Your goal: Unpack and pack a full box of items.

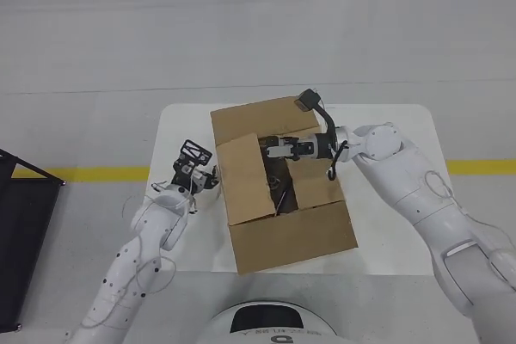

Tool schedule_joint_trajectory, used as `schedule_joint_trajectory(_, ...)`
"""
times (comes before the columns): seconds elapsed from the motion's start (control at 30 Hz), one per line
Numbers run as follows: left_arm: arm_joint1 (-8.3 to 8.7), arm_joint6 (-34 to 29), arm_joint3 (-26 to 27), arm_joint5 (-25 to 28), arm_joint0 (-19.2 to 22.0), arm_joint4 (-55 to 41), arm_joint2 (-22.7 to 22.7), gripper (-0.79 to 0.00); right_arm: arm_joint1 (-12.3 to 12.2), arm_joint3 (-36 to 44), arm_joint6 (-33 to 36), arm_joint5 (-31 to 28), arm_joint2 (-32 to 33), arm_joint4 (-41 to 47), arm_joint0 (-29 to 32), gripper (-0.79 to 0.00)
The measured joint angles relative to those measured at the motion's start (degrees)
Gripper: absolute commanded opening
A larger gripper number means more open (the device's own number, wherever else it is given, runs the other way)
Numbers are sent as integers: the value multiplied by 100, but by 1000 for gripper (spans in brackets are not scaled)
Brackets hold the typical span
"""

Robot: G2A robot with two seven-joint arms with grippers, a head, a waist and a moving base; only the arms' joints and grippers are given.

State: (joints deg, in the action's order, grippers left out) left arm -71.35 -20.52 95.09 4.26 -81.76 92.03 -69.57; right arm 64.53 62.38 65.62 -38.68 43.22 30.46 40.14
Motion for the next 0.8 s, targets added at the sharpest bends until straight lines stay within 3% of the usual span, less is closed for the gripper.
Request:
schedule_joint_trajectory(0.27,-188,-238,-491,-382,843,114,628,0,0,0,0,0,0,0,0,0)
schedule_joint_trajectory(0.43,-257,-282,-687,-549,1101,125,760,0,0,0,0,0,0,0,0,0)
schedule_joint_trajectory(0.53,-238,-230,-648,-511,1018,112,621,0,0,0,0,0,0,0,0,0)
schedule_joint_trajectory(0.8,-107,54,-181,-175,312,274,149,0,-44,68,-235,20,119,-156,157,0)
